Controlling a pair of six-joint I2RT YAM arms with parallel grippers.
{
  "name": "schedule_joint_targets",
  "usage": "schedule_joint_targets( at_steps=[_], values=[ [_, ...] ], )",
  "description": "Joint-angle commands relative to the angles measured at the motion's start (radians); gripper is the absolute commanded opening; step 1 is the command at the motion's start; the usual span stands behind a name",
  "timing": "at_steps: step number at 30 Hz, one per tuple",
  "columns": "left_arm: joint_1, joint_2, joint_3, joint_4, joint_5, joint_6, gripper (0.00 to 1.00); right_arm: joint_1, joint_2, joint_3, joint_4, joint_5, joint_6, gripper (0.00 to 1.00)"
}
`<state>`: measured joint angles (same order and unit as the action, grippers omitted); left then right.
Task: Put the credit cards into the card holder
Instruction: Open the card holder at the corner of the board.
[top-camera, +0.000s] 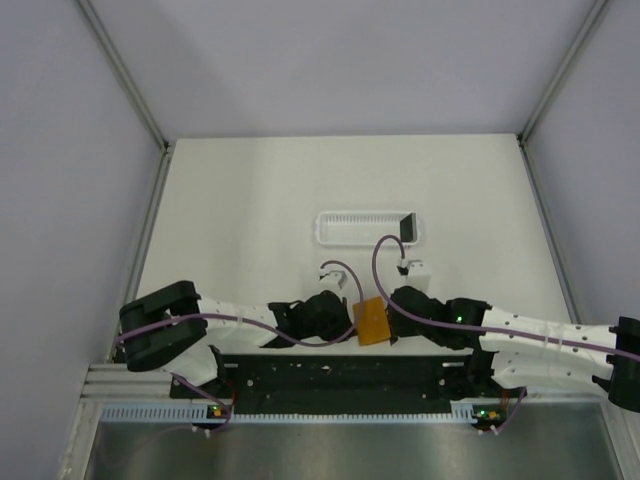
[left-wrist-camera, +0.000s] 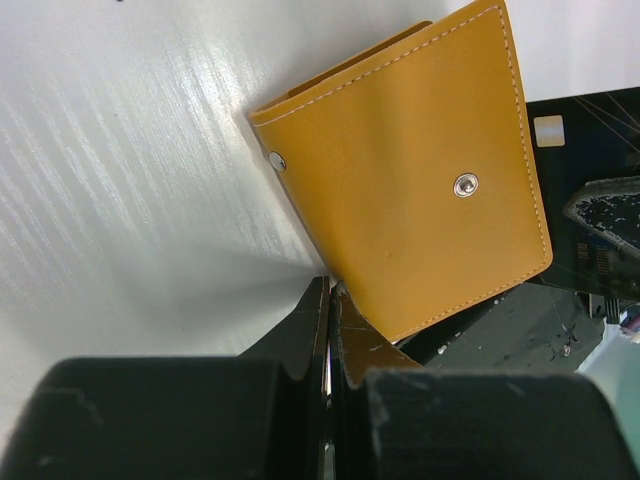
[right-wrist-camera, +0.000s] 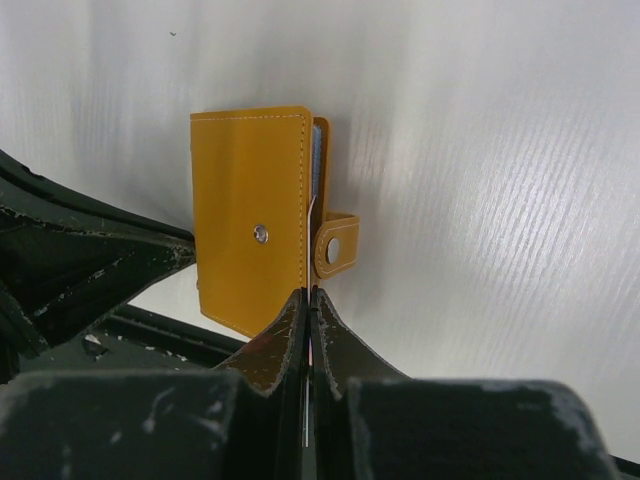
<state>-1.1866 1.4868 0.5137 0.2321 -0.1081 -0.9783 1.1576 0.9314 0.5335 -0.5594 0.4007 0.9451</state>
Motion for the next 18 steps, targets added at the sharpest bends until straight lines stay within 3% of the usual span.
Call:
schedule_joint_targets(
  at_steps=[1, 18],
  values=[
    [-0.008, 0.036, 0.011, -0.056, 0.013, 0.016, 0.00, 0.008, -0.011, 0.060, 0.006, 0.016, -0.002, 0.00],
    [-0.008, 0.047, 0.016, -0.053, 0.019, 0.020, 0.00, 0.010, -0.014, 0.069, -0.020, 0.027, -0.002, 0.00]
  ],
)
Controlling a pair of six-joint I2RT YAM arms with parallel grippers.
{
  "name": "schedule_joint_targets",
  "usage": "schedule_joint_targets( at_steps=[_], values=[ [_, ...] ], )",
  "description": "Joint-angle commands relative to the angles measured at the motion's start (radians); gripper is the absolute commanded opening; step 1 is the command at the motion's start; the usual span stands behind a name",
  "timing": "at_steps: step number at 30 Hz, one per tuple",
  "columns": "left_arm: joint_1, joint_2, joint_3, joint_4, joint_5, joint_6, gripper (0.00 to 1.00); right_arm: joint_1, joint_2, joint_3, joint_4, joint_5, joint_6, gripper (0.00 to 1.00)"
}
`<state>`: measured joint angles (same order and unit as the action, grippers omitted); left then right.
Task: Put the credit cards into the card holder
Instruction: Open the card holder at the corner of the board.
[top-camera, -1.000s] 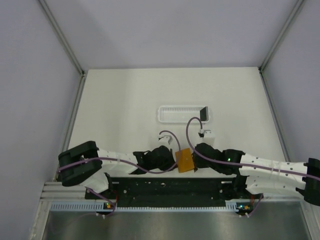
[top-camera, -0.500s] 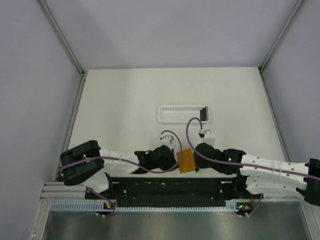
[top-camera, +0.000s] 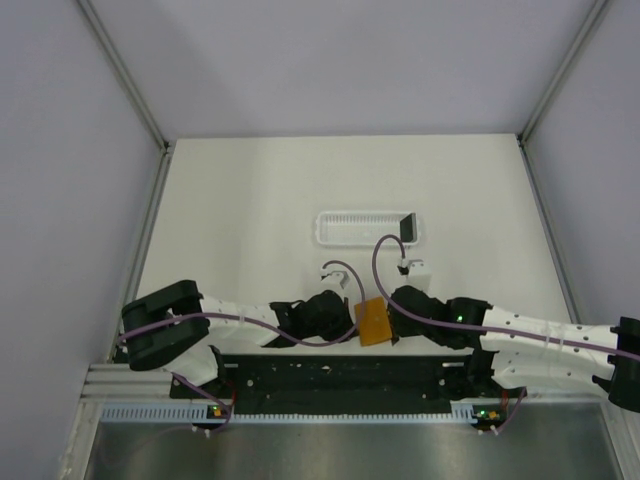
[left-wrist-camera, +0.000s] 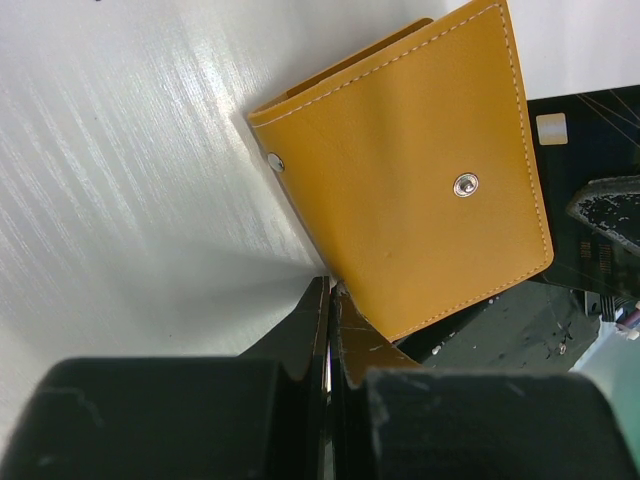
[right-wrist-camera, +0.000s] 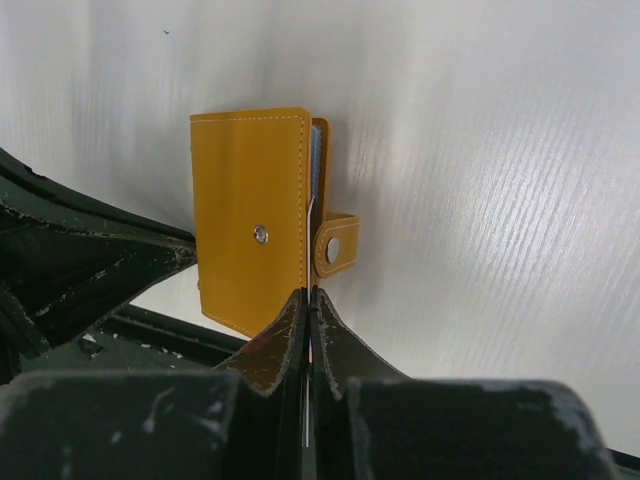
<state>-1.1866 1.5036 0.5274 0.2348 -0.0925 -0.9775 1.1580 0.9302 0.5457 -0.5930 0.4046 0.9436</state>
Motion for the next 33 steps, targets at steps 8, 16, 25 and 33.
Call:
schedule_joint_targets(
  at_steps=[8, 16, 25, 33],
  values=[
    [-0.008, 0.038, 0.002, -0.052, 0.007, 0.019, 0.00, 0.009, -0.007, 0.068, -0.028, 0.052, 0.012, 0.00],
    [-0.008, 0.040, -0.003, -0.048, 0.007, 0.016, 0.00, 0.009, -0.005, 0.069, -0.039, 0.057, 0.029, 0.00],
    [-0.008, 0.047, -0.003, -0.042, 0.013, 0.014, 0.00, 0.008, -0.070, 0.020, 0.097, -0.026, 0.004, 0.00],
    [-0.008, 0.044, -0.012, -0.037, 0.014, 0.017, 0.00, 0.009, -0.107, -0.076, 0.326, -0.133, 0.000, 0.00]
  ],
)
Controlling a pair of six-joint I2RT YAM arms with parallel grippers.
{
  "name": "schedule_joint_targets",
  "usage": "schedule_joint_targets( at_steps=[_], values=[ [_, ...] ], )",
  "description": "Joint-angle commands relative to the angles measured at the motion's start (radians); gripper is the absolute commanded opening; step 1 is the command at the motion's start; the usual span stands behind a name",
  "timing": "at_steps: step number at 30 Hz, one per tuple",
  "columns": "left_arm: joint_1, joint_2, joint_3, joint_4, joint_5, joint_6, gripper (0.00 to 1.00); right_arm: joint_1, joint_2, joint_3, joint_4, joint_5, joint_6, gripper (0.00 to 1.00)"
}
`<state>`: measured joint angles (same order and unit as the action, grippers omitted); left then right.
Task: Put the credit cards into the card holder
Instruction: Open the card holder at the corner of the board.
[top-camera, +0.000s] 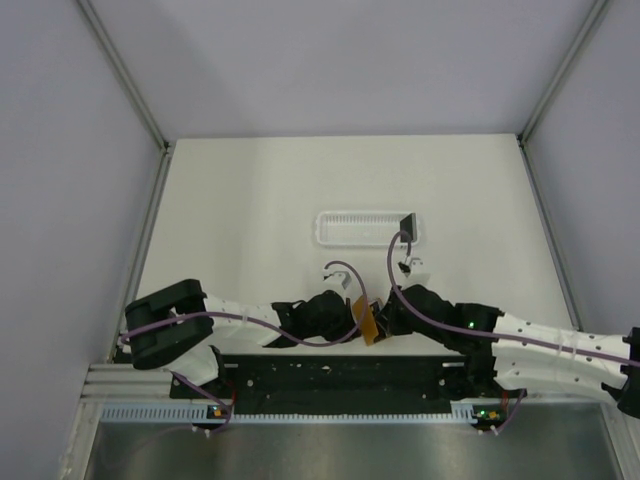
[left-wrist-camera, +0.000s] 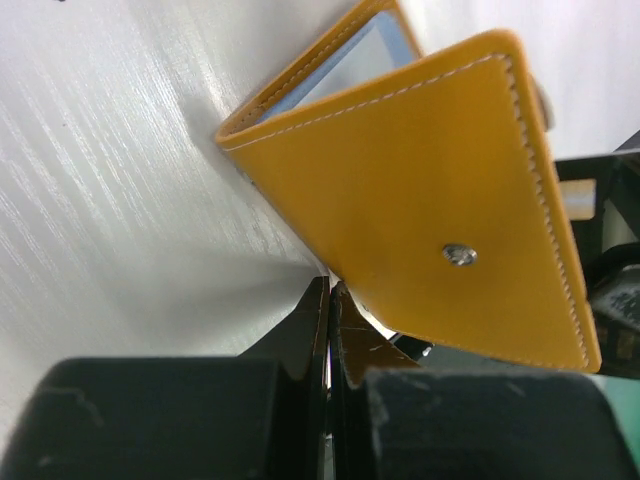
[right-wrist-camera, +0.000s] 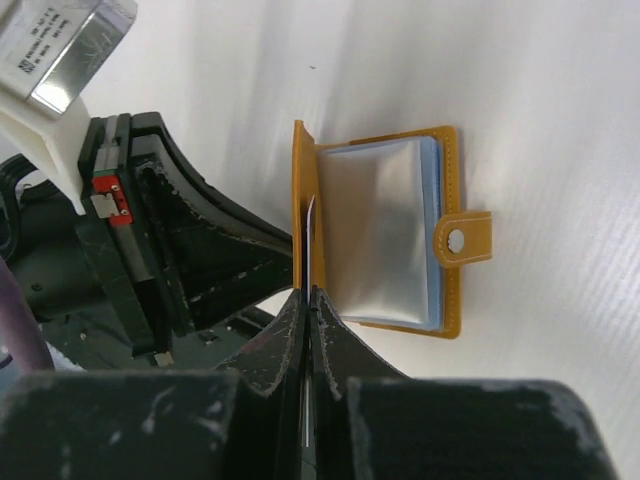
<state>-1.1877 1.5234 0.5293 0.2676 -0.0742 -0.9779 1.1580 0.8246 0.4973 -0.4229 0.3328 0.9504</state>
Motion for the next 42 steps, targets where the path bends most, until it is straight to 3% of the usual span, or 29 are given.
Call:
schedule_joint_targets(
  at_steps=[1, 10, 25, 30, 37, 42],
  values=[
    [-0.007, 0.023, -0.018, -0.068, -0.006, 0.019, 0.00, 0.008, 0.011, -0.037, 0.170, -0.066, -0.007, 0.00],
    [-0.007, 0.003, -0.072, -0.027, 0.007, 0.008, 0.00, 0.008, 0.119, -0.111, 0.391, -0.115, 0.001, 0.00],
    [-0.007, -0.069, -0.167, -0.039, 0.008, -0.015, 0.00, 0.008, 0.320, -0.072, 0.311, -0.034, 0.051, 0.00],
    [-0.007, -0.230, -0.199, -0.154, -0.033, -0.024, 0.00, 0.009, 0.343, -0.054, 0.274, -0.005, 0.056, 0.00],
    [-0.007, -0.578, -0.137, -0.401, -0.122, 0.036, 0.00, 0.008, 0.334, -0.045, 0.240, 0.014, 0.059, 0.00],
    [-0.007, -0.655, -0.104, -0.323, -0.182, 0.125, 0.00, 0.009, 0.332, -0.048, 0.242, 0.009, 0.065, 0.00]
  ],
)
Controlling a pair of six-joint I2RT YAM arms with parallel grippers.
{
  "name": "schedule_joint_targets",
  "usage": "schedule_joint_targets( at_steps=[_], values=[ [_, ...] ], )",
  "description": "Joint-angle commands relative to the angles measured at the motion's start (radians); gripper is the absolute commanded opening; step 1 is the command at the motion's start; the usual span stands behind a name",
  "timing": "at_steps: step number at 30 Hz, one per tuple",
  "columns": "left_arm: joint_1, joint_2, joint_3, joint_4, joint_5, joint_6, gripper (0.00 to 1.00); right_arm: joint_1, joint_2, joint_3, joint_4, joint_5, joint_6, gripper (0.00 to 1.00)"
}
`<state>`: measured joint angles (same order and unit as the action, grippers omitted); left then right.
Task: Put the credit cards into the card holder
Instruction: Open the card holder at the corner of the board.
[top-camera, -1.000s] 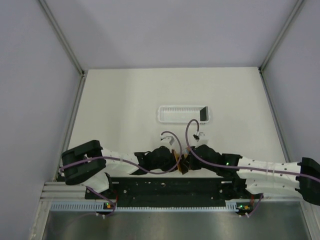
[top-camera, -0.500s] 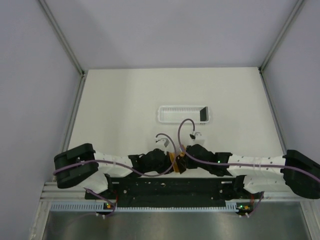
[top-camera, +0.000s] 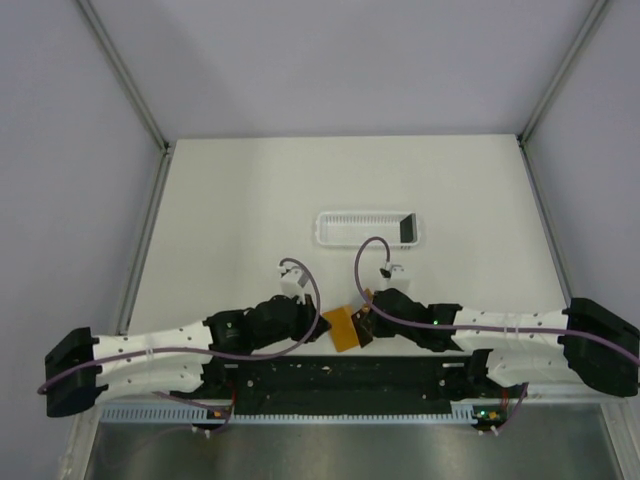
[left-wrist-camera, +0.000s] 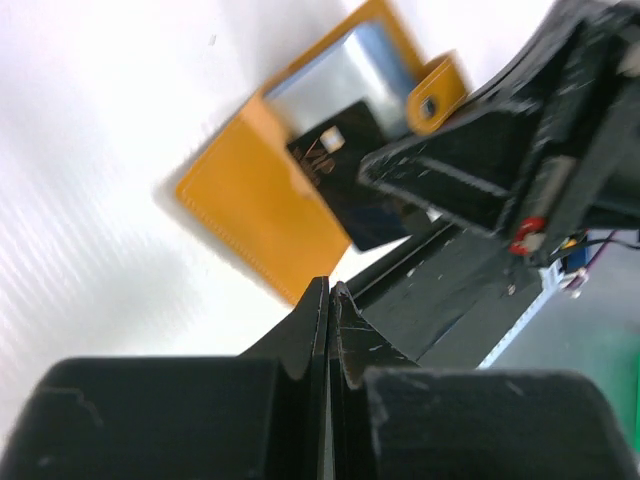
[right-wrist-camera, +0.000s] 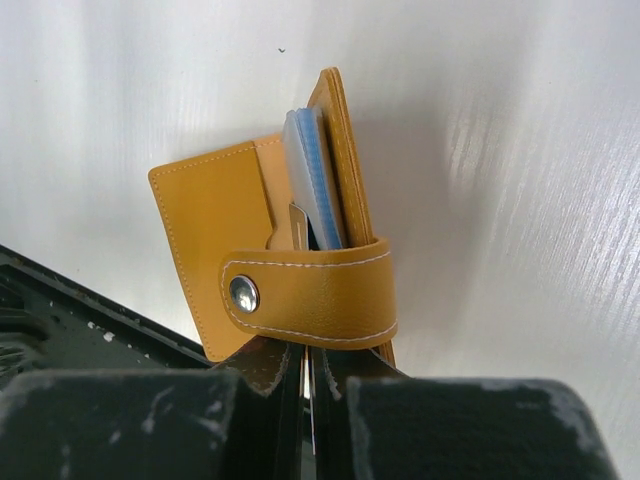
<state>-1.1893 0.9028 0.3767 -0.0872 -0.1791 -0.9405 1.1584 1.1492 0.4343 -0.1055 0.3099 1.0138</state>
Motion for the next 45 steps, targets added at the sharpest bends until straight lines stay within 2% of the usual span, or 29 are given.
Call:
schedule_joint_targets(
  at_steps=[1, 5, 10, 15, 24, 32, 45],
  values=[
    [-0.006, -0.022, 0.041, 0.067, -0.083, 0.095, 0.00, 0.007, 0.004, 0.012, -0.076, 0.032, 0.002, 0.00],
    [-0.006, 0.115, 0.037, 0.217, -0.060, 0.109, 0.00, 0.007, -0.017, 0.001, -0.072, 0.032, 0.009, 0.00],
    [-0.006, 0.312, 0.073, 0.283, -0.030, 0.071, 0.00, 0.007, -0.036, -0.008, -0.071, 0.032, 0.020, 0.00],
    [-0.006, 0.404, 0.068, 0.356, -0.025, 0.031, 0.00, 0.007, -0.036, -0.011, -0.065, 0.024, 0.029, 0.00],
    [-0.006, 0.438, 0.093, 0.391, -0.007, 0.029, 0.00, 0.007, -0.037, -0.025, -0.048, 0.014, 0.048, 0.00],
    [-0.006, 0.544, 0.113, 0.406, 0.030, 0.014, 0.00, 0.007, -0.060, -0.025, -0.048, 0.005, 0.048, 0.00],
    [-0.009, 0.579, 0.070, 0.411, 0.052, -0.007, 0.00, 0.007, -0.174, 0.066, -0.256, 0.106, -0.026, 0.00]
  ],
)
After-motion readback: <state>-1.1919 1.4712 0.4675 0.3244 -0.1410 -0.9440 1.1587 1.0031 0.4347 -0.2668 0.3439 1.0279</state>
